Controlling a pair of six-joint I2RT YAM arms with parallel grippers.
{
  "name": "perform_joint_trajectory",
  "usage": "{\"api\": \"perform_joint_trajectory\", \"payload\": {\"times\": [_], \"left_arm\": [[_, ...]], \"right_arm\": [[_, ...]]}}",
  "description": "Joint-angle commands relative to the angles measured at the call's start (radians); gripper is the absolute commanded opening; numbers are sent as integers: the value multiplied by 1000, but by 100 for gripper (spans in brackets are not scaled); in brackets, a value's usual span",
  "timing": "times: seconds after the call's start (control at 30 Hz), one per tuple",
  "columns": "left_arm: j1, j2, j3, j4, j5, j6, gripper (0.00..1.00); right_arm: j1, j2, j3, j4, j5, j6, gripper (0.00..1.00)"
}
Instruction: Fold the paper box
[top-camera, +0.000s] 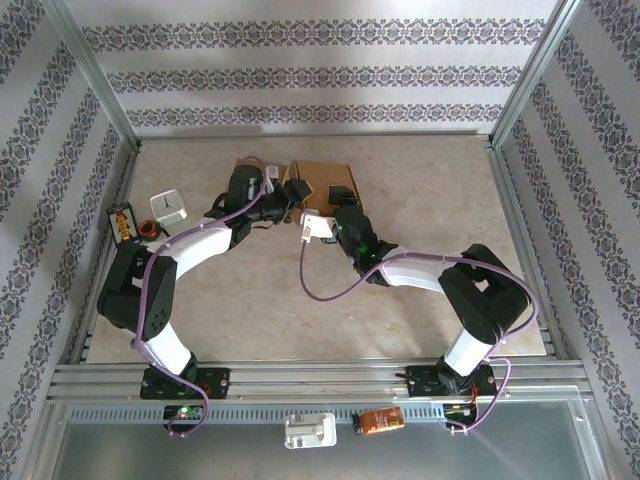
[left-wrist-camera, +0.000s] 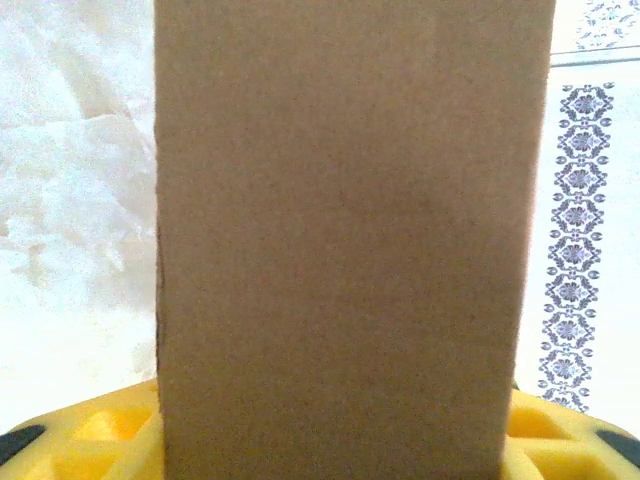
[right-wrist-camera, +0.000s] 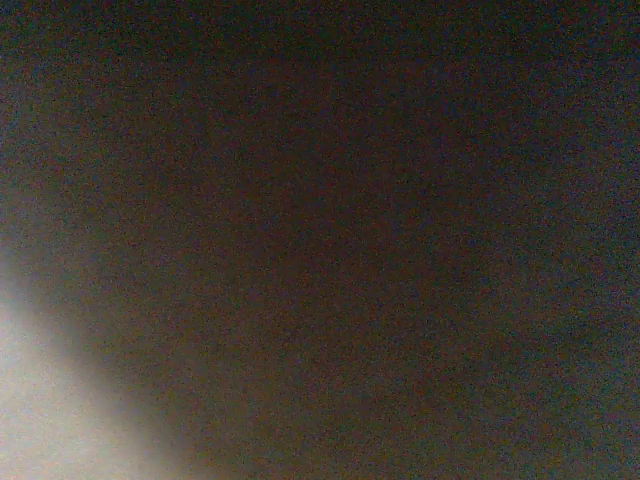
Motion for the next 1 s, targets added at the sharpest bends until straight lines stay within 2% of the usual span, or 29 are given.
{"api": "perform_joint_trajectory", "payload": {"times": [0.0,0.17,0.3,0.43,0.5,0.6,0.67,0.73,0.8,0.87,0.97], "left_arm": [[-11,-49,-8,15,-3,-16,46],[-10,-56,-14,36,-7,-33,47],[-10,-83,-8,0,-34,0,52],[-3,-146,-8,-29,-84,73,68],[2,-214,-36,-5,-161,139,79],[2,-376,-79,-42,-337,365,94],[2,-483,-84,-133,-448,567,97],[1,-573,-98,-195,-497,772,98],[0,-662,-125,-231,-466,997,100],[-6,-758,-163,-270,-434,1193,100],[-9,-847,-172,-406,-375,1412,99]], "right_arm": [[3,-9,20,49,25,5,72],[7,-54,-12,29,-1,20,49],[7,-133,-28,-93,-75,73,43],[4,-214,-47,-192,-121,127,41],[-2,-252,-47,-259,-145,140,41],[-24,-329,-17,-462,-258,161,41],[-52,-377,45,-670,-405,188,43],[-79,-396,116,-859,-545,196,45],[-93,-379,222,-1068,-638,174,46],[-93,-326,356,-1294,-667,152,46],[-87,-209,561,-1588,-679,154,47]]}}
